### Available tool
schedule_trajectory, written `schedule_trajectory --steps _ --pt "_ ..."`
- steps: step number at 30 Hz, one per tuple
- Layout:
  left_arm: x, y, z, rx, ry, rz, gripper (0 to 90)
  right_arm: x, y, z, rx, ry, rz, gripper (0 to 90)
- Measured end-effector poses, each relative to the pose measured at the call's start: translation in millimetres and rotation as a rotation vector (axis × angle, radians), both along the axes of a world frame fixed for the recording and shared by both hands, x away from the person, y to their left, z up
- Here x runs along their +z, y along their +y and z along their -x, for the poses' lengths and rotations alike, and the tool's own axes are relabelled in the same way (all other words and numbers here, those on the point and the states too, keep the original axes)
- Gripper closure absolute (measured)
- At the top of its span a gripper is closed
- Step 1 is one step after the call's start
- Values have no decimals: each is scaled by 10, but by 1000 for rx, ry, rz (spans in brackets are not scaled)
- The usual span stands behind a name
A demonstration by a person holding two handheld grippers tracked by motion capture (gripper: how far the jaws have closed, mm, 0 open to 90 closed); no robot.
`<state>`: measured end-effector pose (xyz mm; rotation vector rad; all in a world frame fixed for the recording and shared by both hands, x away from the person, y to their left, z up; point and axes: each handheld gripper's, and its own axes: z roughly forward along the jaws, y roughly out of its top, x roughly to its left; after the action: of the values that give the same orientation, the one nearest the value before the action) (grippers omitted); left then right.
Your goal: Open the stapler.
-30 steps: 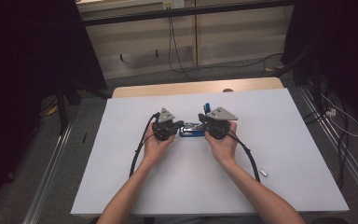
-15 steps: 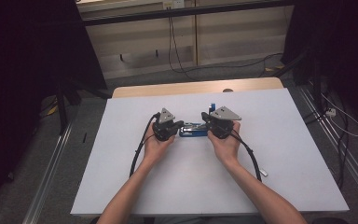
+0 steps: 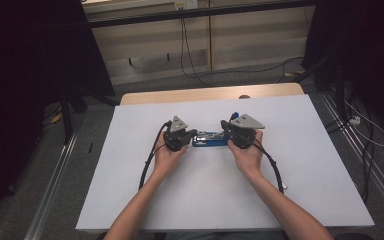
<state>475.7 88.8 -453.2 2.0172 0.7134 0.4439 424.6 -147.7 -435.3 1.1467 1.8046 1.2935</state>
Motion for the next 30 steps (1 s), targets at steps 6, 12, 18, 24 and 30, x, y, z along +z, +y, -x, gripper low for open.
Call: schedule_trajectory --steps 6,12,18,24,30 --pt "-2 4 -2 -1 1 3 900 -12 -75 7 -29 1 6 900" --pt "-3 4 -2 -1 4 6 900 -25 -207 32 -38 9 12 900" --pt "-1 1 1 3 5 5 900 -9 -251 30 -46 8 14 900" --pt "-1 2 -1 1 6 7 900 -21 -324 3 -65 27 36 900" --pt "-1 3 -2 2 9 8 900 -15 -399 -8 -64 45 65 900"
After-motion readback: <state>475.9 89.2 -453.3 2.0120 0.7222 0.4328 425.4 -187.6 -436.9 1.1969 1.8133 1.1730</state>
